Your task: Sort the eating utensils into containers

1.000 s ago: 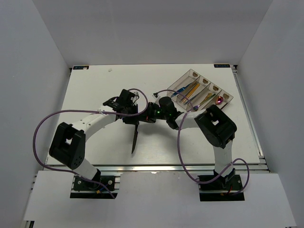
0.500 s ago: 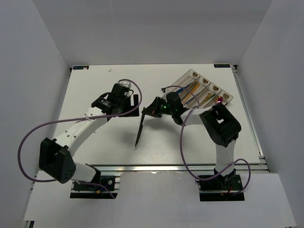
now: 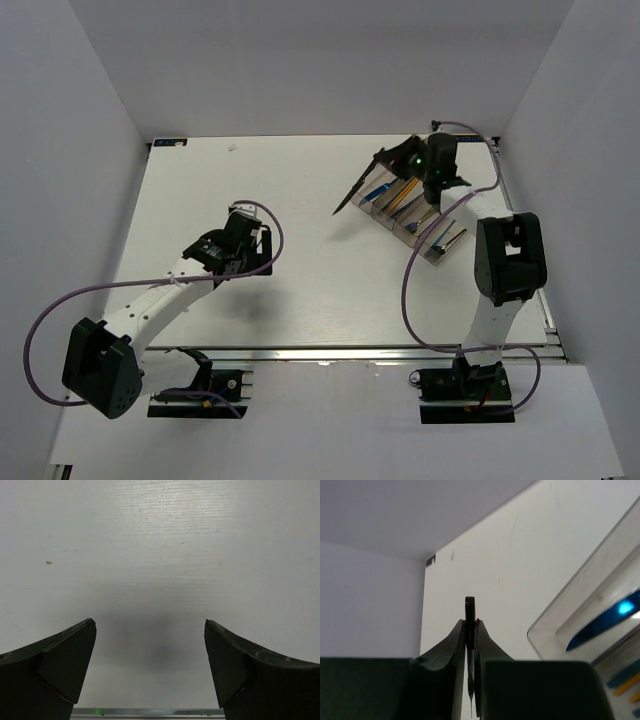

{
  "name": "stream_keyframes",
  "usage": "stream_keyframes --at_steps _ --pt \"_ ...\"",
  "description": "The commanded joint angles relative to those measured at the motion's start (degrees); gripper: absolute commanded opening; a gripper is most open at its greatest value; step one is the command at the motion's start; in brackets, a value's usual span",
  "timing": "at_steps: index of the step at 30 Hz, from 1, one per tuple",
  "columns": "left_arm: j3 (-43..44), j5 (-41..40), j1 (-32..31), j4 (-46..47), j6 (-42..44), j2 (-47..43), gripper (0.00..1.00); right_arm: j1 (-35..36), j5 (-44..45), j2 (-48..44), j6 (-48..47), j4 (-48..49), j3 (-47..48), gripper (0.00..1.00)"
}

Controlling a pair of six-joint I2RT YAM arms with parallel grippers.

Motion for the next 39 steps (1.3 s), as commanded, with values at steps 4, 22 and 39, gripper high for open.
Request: stream_keyframes --at_steps 4,22,39 --pt "-1.59 -1.16 -0.19 3.87 -0.22 0.24 0.98 -6.59 1.92 8.41 -5.67 -10.82 20.21 0.00" --pt "-1.95 0.69 -0.19 4.66 0.39 0.16 0.98 -11.17 4.46 12.47 -10.60 -6.80 18.40 0.00" --pt "-1.77 -0.71 -0.11 4.31 0.22 -1.77 0.98 -10.38 7.45 9.39 -15.52 -15.21 23.22 0.56"
